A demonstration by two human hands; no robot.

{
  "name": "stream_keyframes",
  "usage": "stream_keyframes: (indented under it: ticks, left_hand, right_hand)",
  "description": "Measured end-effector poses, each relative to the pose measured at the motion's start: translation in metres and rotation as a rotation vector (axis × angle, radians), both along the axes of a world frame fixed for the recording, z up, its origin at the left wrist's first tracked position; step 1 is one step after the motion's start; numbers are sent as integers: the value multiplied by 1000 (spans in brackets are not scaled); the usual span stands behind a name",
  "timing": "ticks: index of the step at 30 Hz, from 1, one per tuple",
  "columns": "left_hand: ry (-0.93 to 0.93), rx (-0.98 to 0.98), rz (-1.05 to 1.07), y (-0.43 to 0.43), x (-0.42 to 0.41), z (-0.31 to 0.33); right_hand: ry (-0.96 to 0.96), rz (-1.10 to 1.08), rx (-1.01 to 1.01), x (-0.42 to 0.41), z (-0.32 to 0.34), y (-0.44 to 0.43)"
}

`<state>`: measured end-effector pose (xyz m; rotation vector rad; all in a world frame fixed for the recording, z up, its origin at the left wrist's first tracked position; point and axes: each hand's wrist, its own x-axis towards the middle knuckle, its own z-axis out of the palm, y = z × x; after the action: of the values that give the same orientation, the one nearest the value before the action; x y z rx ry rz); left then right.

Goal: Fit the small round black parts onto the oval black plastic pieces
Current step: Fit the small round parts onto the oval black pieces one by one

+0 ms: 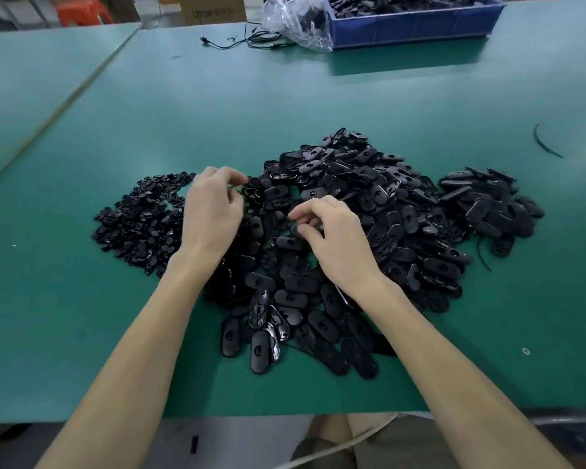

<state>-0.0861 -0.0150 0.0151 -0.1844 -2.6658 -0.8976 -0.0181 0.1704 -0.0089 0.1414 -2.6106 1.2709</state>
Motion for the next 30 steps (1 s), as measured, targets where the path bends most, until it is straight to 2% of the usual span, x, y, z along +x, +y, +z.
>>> stream_keyframes:
  ticks: [4,7,22,30]
  left_hand:
    - [-128,-290,204,-15,-5,-8]
    - [-172,-369,262,-17,-5,-11]
    - [39,-183,237,-19,-2,-13]
    - [79,-94,176,-15,-1,-13]
  right_hand:
    - [12,-55,-123,2,5,0]
    - [21,-97,-193,3,6,1]
    - [15,-203,-378,2,8,8]
    - [22,-228,-344,-1,4,8]
